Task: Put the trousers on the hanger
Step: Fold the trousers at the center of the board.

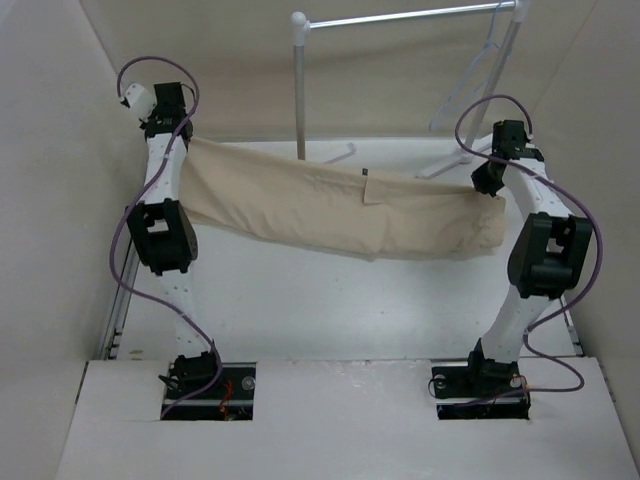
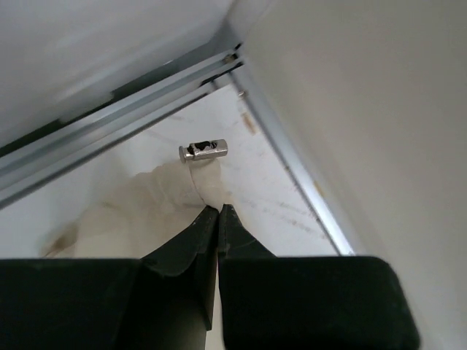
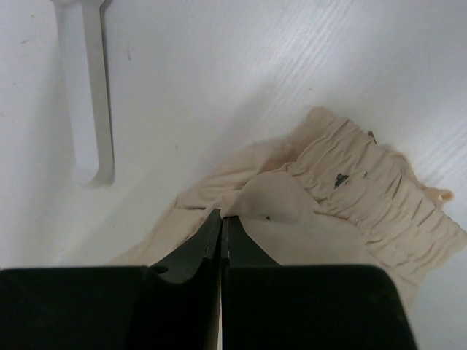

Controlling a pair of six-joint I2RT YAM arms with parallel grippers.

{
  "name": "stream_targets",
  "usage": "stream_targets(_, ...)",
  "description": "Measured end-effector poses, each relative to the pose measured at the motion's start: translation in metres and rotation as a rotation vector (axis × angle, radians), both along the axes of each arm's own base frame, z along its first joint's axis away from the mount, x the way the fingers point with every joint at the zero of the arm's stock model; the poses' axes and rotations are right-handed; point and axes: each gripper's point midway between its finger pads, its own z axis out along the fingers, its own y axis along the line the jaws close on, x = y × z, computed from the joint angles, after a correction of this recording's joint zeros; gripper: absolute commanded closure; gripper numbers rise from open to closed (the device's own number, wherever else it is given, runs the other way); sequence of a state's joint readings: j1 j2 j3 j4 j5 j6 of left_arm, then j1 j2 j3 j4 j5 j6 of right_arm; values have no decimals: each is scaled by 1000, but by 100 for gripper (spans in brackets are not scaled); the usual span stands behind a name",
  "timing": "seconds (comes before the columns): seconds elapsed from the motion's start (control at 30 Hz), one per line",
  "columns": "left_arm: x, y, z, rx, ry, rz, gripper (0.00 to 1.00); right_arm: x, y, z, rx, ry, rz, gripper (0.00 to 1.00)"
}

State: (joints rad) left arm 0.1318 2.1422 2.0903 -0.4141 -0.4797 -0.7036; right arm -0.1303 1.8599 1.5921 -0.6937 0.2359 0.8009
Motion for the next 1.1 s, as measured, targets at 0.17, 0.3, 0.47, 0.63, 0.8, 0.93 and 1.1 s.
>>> stream_targets(0.17, 62, -8, -18, 87, -23, -63, 39, 44, -7, -11, -8, -6, 10, 31)
stream_targets(0.3, 47, -7, -46, 105, 63, -72, 32, 43, -10, -10, -23, -6, 11, 22)
stream_targets(0.47, -48, -8, -75, 77, 225, -57, 25, -2, 6, 11, -35, -46, 29, 26)
stream_targets(0.63, -134, -21, -73, -48, 160, -41, 16, -57, 51, 43, -30, -170, 114, 30)
stream_targets(0.8, -128, -31, -102, -225, 51, -84, 15, -97, 81, 17, 34, -171, 203, 23)
stream_targets(0.93, -113, -35, -152, -355, 65, -89, 17, -129, 88, -20, 86, -91, 228, 18)
stream_targets(1.1, -102, -34, -171, -423, 40, -68, 22, -142, 88, -21, 117, -109, 230, 16)
